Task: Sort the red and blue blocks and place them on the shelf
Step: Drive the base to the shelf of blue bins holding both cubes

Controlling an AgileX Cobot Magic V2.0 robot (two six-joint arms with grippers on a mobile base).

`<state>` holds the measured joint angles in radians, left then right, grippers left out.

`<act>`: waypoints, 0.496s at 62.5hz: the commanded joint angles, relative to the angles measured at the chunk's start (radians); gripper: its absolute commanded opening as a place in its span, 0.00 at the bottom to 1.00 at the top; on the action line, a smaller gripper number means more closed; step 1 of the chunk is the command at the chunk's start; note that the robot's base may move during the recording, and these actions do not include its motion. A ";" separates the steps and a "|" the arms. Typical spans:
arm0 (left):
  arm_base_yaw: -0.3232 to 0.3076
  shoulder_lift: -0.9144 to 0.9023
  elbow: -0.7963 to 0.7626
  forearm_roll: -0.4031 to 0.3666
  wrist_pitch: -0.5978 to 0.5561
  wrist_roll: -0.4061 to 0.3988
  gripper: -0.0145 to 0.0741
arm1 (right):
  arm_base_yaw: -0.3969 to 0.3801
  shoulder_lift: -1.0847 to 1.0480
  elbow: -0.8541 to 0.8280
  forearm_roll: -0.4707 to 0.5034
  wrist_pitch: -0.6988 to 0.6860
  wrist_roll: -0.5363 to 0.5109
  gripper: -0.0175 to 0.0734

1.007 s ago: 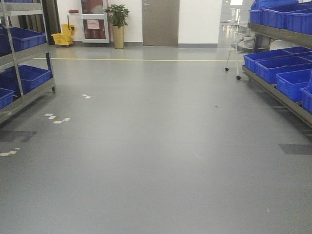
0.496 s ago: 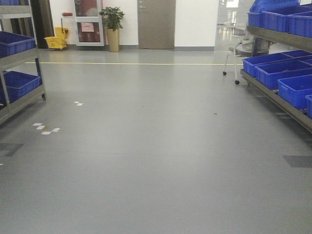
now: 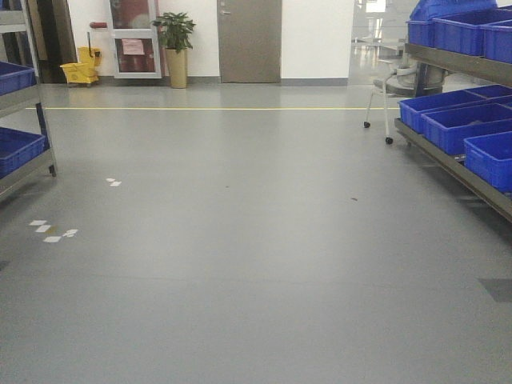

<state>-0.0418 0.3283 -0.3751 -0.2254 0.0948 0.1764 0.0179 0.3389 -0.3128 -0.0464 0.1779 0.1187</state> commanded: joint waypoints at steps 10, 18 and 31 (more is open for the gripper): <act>0.002 0.010 -0.029 -0.007 -0.082 -0.009 0.30 | -0.005 0.007 -0.029 -0.014 -0.086 -0.005 0.25; 0.002 0.010 -0.029 -0.007 -0.082 -0.009 0.30 | -0.005 0.007 -0.029 -0.014 -0.086 -0.005 0.25; 0.002 0.010 -0.029 -0.007 -0.082 -0.009 0.30 | -0.005 0.007 -0.029 -0.014 -0.086 -0.005 0.25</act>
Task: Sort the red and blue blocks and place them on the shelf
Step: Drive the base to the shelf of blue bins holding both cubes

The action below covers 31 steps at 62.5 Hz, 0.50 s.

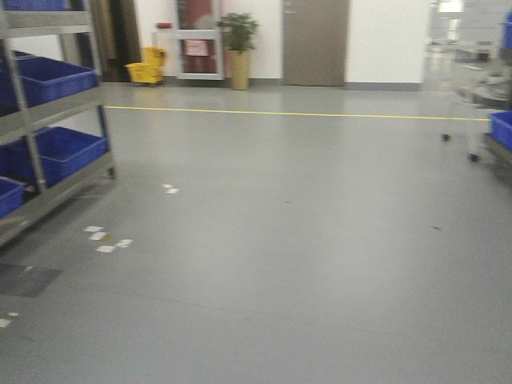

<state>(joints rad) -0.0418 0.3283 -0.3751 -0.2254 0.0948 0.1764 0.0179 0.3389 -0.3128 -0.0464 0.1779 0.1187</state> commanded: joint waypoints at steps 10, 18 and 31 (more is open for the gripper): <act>0.002 0.010 -0.029 -0.007 -0.082 -0.009 0.30 | -0.005 0.007 -0.029 -0.014 -0.086 -0.005 0.25; 0.002 0.010 -0.029 -0.007 -0.082 -0.009 0.30 | -0.005 0.007 -0.029 -0.014 -0.086 -0.005 0.25; 0.002 0.010 -0.029 -0.007 -0.082 -0.009 0.30 | -0.005 0.007 -0.029 -0.014 -0.086 -0.005 0.25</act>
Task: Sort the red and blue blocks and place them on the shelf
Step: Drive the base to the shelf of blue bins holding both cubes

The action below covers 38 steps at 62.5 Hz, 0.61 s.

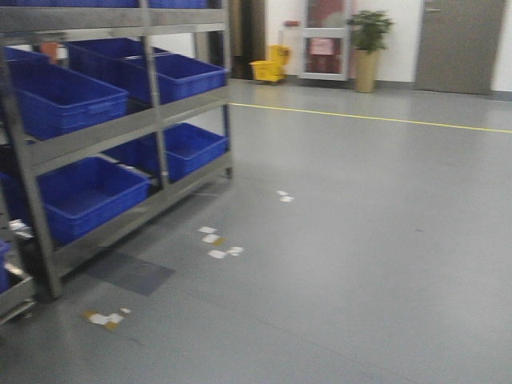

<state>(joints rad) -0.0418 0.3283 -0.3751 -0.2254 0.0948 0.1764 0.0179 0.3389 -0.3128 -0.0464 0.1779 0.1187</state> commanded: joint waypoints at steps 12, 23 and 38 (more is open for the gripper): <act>0.002 0.010 -0.029 -0.007 -0.082 -0.009 0.30 | -0.005 0.007 -0.029 -0.014 -0.086 -0.005 0.25; 0.002 0.010 -0.029 -0.007 -0.082 -0.009 0.30 | -0.005 0.007 -0.029 -0.014 -0.086 -0.005 0.25; 0.002 0.010 -0.029 -0.007 -0.082 -0.009 0.30 | -0.005 0.007 -0.029 -0.014 -0.086 -0.005 0.25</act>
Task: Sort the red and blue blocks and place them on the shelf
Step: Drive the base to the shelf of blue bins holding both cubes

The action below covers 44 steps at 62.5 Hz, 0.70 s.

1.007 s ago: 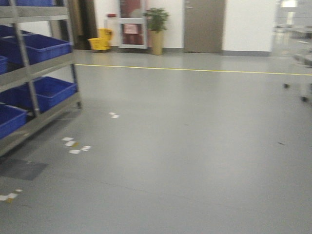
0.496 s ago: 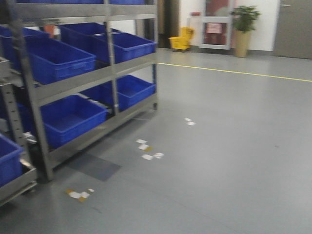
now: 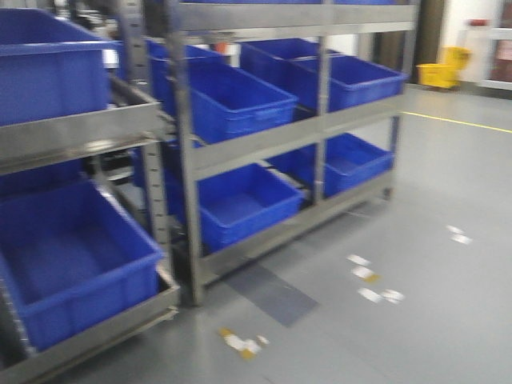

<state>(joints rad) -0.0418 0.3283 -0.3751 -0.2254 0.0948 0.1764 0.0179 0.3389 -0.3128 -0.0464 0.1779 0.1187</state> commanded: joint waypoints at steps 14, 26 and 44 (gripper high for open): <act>0.002 0.010 -0.029 -0.007 -0.082 -0.009 0.30 | -0.005 0.007 -0.029 -0.014 -0.086 -0.005 0.25; 0.002 0.010 -0.029 -0.007 -0.082 -0.009 0.30 | -0.005 0.008 -0.029 -0.014 -0.086 -0.005 0.25; 0.002 0.010 -0.029 -0.007 -0.082 -0.009 0.30 | -0.005 0.008 -0.029 -0.014 -0.086 -0.005 0.25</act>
<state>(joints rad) -0.0418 0.3283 -0.3751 -0.2254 0.0948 0.1764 0.0179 0.3389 -0.3128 -0.0464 0.1779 0.1187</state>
